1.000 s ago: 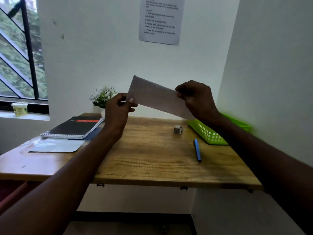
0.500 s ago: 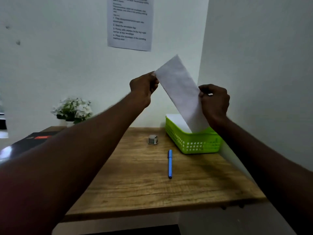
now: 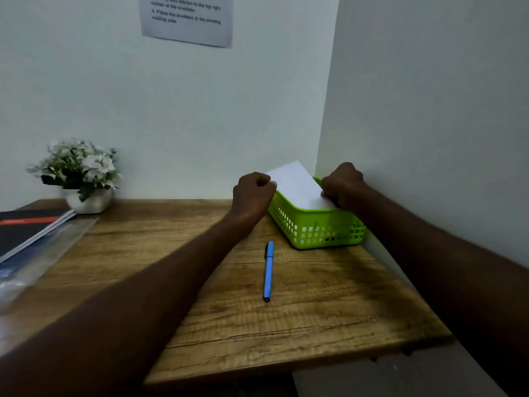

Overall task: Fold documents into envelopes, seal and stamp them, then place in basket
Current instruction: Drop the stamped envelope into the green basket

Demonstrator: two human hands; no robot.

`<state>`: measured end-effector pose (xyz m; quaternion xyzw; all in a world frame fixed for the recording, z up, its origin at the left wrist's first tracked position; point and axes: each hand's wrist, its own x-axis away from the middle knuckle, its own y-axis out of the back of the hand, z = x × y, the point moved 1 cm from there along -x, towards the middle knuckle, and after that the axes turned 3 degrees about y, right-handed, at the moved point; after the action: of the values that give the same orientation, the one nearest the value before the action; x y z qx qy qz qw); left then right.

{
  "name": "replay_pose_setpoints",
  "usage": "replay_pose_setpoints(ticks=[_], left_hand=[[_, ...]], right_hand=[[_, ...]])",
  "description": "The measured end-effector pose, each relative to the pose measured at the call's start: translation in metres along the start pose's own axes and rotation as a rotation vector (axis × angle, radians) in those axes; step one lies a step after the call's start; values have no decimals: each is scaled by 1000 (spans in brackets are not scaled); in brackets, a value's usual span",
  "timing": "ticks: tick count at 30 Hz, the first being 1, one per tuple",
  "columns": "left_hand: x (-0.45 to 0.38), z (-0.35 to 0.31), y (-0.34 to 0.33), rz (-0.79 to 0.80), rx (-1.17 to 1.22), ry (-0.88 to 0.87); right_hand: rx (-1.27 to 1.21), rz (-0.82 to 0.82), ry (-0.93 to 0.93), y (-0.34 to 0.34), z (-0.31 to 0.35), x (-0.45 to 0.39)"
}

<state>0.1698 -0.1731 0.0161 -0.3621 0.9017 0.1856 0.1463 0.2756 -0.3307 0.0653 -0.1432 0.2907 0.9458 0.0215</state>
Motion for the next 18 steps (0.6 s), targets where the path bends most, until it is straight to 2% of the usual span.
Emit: replay_pose_setpoints(ticks=[3,6,9,11,13,15,18], left_hand=[[4,10,3,75,-121,-76],[4,9,9,109,-155,-103],[4,9,10,110,-148,-110],[5,9,12,111,-147,-114],[6,6,15,113,-137,-106],[7,2,19,89,-127,-99],[6,0,44,-1,-148,-103]], right_hand=[[270,81,85,-2,7,5],[482,254,127,-4,10,9],[562,395,171,-5,14,11],[564,417,185,-7,16,11],[533,371,179,-9,16,12],[529,183,229,-8,19,17],[398,-97,433,-7,39,48]])
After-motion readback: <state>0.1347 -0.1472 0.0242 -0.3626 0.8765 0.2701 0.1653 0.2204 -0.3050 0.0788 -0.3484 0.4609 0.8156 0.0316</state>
